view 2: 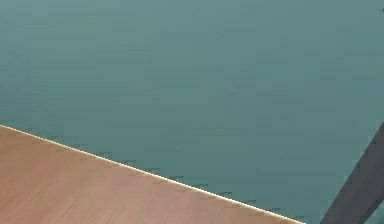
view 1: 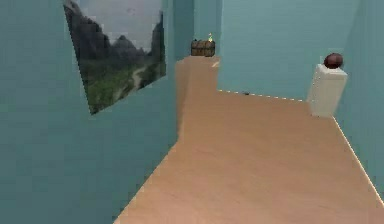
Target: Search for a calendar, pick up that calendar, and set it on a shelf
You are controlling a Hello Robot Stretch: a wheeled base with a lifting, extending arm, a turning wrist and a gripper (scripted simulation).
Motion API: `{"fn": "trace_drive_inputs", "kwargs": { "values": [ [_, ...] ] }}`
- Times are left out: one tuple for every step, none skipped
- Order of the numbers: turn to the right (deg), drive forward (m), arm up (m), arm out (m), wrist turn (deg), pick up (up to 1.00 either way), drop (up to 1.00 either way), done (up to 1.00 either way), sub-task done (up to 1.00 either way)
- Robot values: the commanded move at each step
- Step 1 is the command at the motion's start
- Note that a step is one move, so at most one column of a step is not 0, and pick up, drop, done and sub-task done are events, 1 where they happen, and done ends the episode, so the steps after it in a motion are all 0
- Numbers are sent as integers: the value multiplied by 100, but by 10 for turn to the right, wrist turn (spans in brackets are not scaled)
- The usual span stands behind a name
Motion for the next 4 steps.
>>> {"fn": "trace_drive_inputs", "kwargs": {
  "values": [
    [0, 5, 0, 0, 0, 0, 0, 0, 0],
    [-450, 0, 0, 0, 0, 0, 0, 0, 0],
    [-450, 0, 0, 0, 0, 0, 0, 0, 0],
    [-360, 0, 0, 0, 0, 0, 0, 0, 0]
  ]
}}
